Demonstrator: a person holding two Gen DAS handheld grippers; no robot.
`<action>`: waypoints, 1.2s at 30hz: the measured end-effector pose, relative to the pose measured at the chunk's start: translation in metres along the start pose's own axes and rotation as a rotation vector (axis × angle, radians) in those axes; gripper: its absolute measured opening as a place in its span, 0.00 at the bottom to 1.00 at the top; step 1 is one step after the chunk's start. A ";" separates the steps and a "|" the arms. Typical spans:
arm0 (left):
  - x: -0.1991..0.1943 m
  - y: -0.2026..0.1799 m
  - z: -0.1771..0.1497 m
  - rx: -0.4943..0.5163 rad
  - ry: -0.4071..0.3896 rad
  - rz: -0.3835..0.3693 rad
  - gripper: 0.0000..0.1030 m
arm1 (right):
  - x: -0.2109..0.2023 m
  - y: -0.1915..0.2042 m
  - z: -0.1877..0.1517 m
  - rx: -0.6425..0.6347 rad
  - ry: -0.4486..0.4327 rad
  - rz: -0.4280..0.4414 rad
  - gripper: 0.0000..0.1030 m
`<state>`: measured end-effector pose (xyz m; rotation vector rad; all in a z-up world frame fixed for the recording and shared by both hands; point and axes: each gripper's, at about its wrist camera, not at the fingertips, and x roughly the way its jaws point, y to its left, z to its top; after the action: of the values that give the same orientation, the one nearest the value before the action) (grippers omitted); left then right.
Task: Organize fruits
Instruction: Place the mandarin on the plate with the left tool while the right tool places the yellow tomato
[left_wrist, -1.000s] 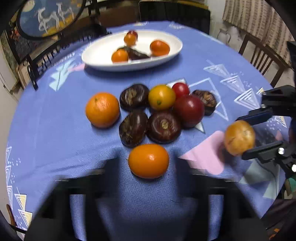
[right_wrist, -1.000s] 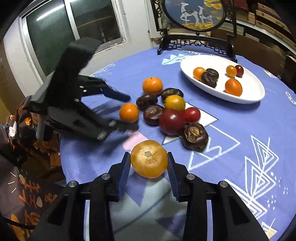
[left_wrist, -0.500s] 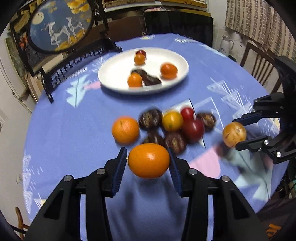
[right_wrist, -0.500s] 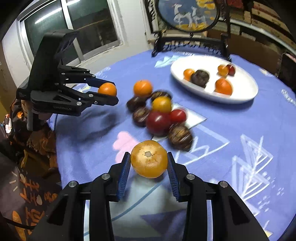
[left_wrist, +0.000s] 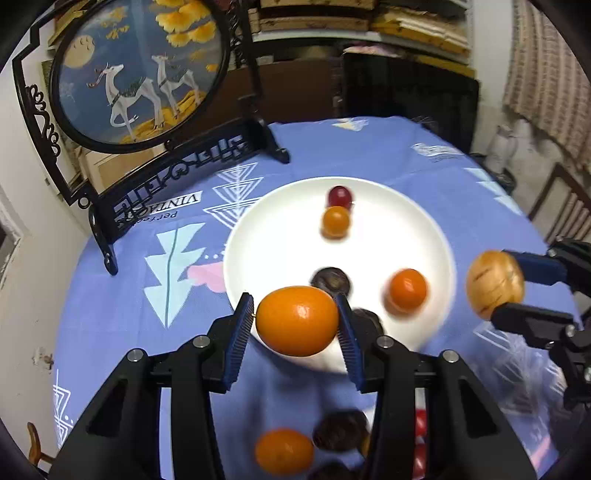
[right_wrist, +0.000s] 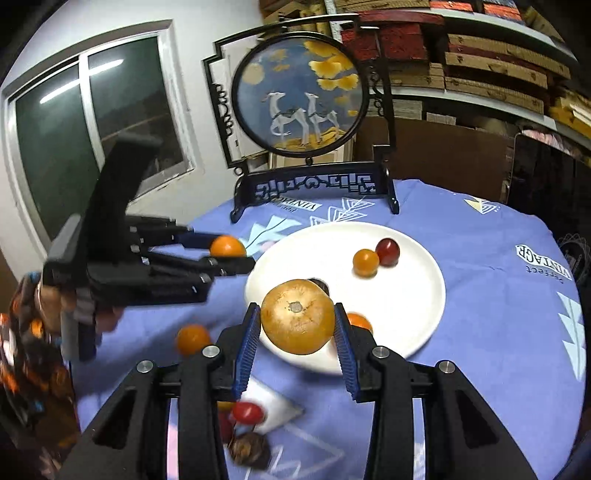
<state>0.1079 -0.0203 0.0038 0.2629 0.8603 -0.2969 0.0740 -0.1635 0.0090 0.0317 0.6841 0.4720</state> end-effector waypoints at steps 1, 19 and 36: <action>0.010 0.000 0.003 -0.007 0.017 0.000 0.42 | 0.009 -0.005 0.003 0.013 0.007 0.002 0.39; 0.074 0.007 0.022 -0.025 0.094 0.063 0.42 | 0.095 -0.050 0.024 0.118 0.071 -0.042 0.39; 0.068 0.007 0.027 -0.031 0.050 0.083 0.67 | 0.084 -0.058 0.029 0.158 0.024 -0.044 0.53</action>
<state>0.1711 -0.0331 -0.0315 0.2779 0.8997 -0.2003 0.1721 -0.1753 -0.0297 0.1598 0.7431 0.3762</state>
